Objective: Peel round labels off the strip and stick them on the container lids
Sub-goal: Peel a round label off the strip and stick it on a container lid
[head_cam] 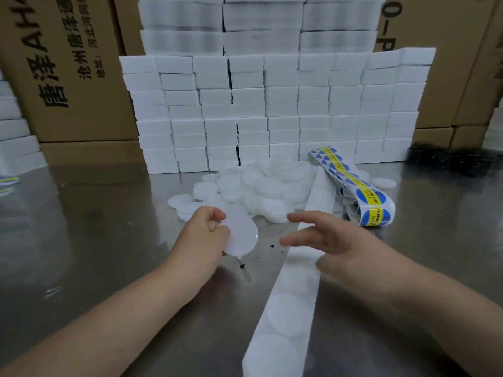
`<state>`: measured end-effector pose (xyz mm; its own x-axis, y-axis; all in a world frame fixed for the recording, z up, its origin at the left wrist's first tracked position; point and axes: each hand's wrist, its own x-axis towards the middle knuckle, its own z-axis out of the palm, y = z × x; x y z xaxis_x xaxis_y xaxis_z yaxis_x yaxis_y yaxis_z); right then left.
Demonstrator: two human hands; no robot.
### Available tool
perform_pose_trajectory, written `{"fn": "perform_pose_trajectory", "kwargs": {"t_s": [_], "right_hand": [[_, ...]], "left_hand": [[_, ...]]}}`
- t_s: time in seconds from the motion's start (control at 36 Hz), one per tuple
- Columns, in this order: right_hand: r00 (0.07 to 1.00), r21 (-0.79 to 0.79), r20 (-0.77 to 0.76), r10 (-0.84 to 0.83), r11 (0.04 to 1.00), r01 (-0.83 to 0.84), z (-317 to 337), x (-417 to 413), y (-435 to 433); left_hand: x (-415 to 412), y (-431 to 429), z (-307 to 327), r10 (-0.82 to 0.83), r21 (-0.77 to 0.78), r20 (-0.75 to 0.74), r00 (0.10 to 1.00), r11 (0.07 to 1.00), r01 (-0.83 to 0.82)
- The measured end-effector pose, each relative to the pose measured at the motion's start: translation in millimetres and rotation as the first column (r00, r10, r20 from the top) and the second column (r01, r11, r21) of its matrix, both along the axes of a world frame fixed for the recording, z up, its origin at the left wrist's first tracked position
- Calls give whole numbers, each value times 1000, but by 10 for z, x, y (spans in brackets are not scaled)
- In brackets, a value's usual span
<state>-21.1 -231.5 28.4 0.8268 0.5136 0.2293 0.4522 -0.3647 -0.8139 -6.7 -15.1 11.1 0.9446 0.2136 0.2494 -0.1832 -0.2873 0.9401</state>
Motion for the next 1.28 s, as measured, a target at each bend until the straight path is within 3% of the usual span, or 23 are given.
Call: {"fn": "perform_pose_trajectory", "kwargs": {"t_s": [0.06,0.11,0.19,0.22,0.33,0.42,0.5,0.58,0.69,0.81,0.94,1.28], "right_hand": [[992,-331,-7,129,936,-124,50,-30,-103],[983,-621,-68,169,765,-174,32,15,-136],[968,-852,-31,247,500,-155,-145,184,12],[960,-864,-9,280,481,-149,-191,187,12],[965,-661,119,234,744,-98,-85,17,-48],[912,-542,328,244,840,-30,-99,-44,55],[903,-459,373,214,888,-21,-85,-61,141],[936,-221,350,-46,966,130,-85,-73,115],[952,90,137,-272,961,262,-92,0,96],[960,227,-97,-262,934,277,-92,35,107],[955,268,-194,-222,925,270,-94,37,128],[969,220,-193,-157,955,198,-103,-12,178]], "left_hand": [[-10,-2,0,-9,7,3,1000,1000,9],[-12,0,-2,-9,13,2,1000,1000,9],[-1,10,-11,0,21,7,1000,1000,0],[4,12,-16,3,23,12,1000,1000,-3],[14,14,-41,0,38,24,1000,999,-1],[18,5,-47,-4,20,27,1000,1000,3],[23,-4,-38,2,-19,26,1000,1000,-1],[20,-8,-21,5,-48,33,999,999,-3],[-2,0,-21,17,-6,79,997,1000,-17],[-9,8,-26,37,37,165,986,998,-44],[-75,17,0,49,129,266,963,988,-86],[-241,-122,59,-85,482,400,913,866,-131]]}}
